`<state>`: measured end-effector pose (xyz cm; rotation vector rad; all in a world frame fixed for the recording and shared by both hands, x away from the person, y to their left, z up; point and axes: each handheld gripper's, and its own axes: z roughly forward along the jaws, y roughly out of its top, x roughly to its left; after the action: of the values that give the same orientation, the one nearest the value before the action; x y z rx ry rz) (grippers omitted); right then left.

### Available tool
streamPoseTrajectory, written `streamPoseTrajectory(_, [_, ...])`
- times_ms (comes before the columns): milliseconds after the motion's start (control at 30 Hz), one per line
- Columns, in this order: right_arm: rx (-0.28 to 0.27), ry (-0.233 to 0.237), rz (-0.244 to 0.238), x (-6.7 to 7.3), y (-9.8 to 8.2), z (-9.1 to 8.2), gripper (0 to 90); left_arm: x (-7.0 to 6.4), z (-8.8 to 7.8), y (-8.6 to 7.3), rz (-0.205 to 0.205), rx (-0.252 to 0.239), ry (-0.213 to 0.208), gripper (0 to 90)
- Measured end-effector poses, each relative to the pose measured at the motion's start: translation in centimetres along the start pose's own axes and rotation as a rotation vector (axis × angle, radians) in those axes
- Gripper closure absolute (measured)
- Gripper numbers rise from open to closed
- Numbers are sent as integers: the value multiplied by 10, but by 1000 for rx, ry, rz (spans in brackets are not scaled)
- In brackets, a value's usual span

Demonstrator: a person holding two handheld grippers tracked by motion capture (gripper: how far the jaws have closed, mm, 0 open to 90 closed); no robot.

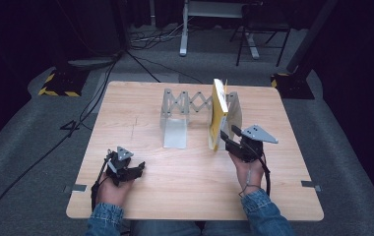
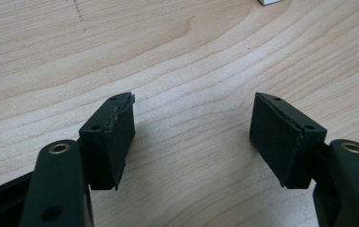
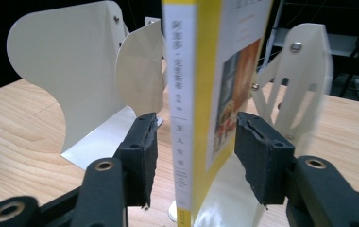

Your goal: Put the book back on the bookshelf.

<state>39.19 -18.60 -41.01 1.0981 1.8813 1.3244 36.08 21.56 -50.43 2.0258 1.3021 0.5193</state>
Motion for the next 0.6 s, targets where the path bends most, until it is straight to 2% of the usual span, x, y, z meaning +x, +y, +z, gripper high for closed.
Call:
streamPoseTrajectory(100, [4, 13, 16, -7, 1, -8, 489, 2, -1, -1, 4, 2, -5, 321])
streamPoseTrajectory(233, [26, 26, 12, -16, 2, -18, 467, 4, -2, -2, 15, 3, -11, 318])
streamPoseTrajectory(467, [55, 66, 19, -38, -2, -34, 425, 5, -2, -2, 8, 2, -10, 309])
streamPoseTrajectory(600, [86, 58, 16, -51, -6, -43, 406, 6, -2, -2, 13, 5, -14, 306])
